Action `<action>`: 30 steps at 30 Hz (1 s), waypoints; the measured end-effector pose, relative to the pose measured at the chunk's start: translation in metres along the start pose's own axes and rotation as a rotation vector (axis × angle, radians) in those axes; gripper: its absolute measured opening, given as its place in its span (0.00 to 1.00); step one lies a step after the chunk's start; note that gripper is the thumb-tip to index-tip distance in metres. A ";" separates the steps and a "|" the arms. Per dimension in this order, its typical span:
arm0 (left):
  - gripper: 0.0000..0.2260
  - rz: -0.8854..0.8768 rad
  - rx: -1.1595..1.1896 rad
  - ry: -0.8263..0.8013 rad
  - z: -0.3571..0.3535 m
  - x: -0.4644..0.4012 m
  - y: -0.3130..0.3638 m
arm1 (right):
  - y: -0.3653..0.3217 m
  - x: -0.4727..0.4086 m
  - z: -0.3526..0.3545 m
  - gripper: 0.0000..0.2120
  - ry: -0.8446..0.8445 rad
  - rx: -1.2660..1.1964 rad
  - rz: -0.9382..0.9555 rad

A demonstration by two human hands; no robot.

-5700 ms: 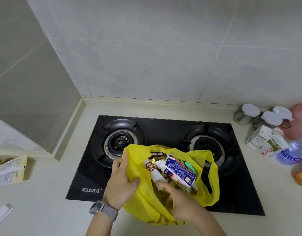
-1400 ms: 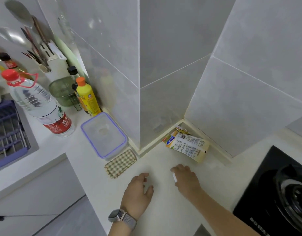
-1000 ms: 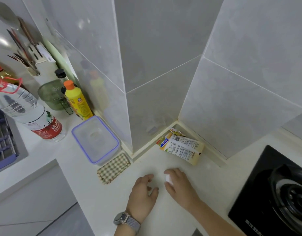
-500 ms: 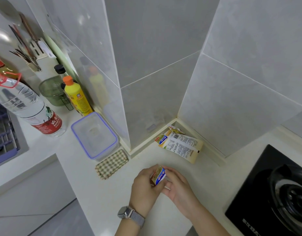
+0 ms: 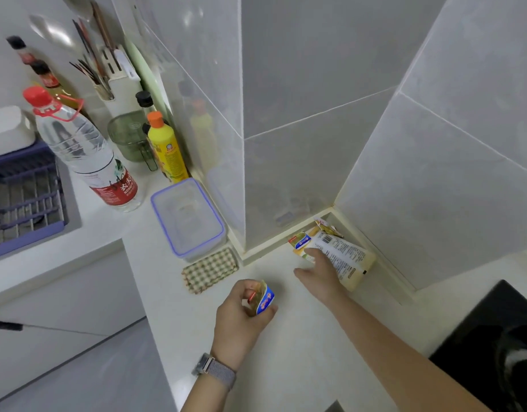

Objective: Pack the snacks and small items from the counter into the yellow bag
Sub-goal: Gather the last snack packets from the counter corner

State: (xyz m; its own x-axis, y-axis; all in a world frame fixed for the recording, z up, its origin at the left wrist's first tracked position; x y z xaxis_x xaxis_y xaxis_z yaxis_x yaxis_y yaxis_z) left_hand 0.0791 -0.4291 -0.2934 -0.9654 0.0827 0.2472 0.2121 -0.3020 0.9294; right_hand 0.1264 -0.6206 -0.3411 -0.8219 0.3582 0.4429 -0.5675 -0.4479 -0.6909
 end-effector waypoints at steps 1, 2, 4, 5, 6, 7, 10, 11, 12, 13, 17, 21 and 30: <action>0.15 0.012 0.011 0.018 0.003 0.000 -0.001 | -0.002 -0.009 -0.003 0.26 0.020 0.059 0.029; 0.15 0.021 0.018 0.033 0.006 0.001 -0.001 | -0.003 -0.020 -0.006 0.27 0.036 0.090 0.049; 0.16 0.037 0.024 0.066 0.013 0.002 -0.002 | -0.002 -0.042 -0.013 0.29 0.049 0.134 0.059; 0.16 0.050 0.032 0.090 0.016 0.003 -0.003 | -0.002 -0.052 -0.016 0.29 0.060 0.162 0.050; 0.15 0.069 0.045 0.117 0.020 0.004 -0.005 | -0.002 -0.062 -0.019 0.27 0.075 0.180 0.046; 0.15 0.090 0.060 0.145 0.024 0.004 -0.007 | -0.003 -0.071 -0.022 0.25 0.091 0.184 0.035; 0.16 0.160 0.109 0.198 0.035 0.005 -0.012 | -0.006 -0.091 -0.028 0.18 0.124 0.145 0.004; 0.16 0.184 0.122 0.210 0.038 0.005 -0.013 | -0.008 -0.095 -0.029 0.17 0.129 0.123 -0.007; 0.16 0.204 0.136 0.222 0.041 0.005 -0.013 | -0.007 -0.099 -0.031 0.15 0.137 0.085 -0.020; 0.16 0.222 0.153 0.230 0.044 0.006 -0.013 | -0.002 -0.105 -0.033 0.15 0.143 0.026 -0.043; 0.18 0.278 0.226 0.235 0.050 0.007 -0.009 | -0.003 -0.098 -0.033 0.17 0.145 -0.133 -0.089; 0.15 0.300 0.295 0.247 0.049 0.006 -0.006 | -0.022 -0.045 -0.026 0.18 0.124 -0.373 -0.118; 0.08 0.247 0.381 0.094 0.031 0.008 0.022 | -0.031 0.082 0.000 0.05 -0.020 -0.854 -0.093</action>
State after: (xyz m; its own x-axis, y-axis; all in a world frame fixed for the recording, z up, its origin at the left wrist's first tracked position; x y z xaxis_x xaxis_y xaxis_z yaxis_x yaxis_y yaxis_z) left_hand 0.0811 -0.4055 -0.2625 -0.8849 -0.0395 0.4640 0.4608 0.0704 0.8847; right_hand 0.0768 -0.5779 -0.2834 -0.7789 0.3452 0.5235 -0.4078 0.3553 -0.8411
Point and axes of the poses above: each hand's wrist, its own x-axis away from the middle knuckle, its own z-axis out of the back of the hand, y = z × x, the point moved 2 cm from there along -x, towards the middle knuckle, and after that the axes turned 3 degrees about -z, right-handed, at the moved point
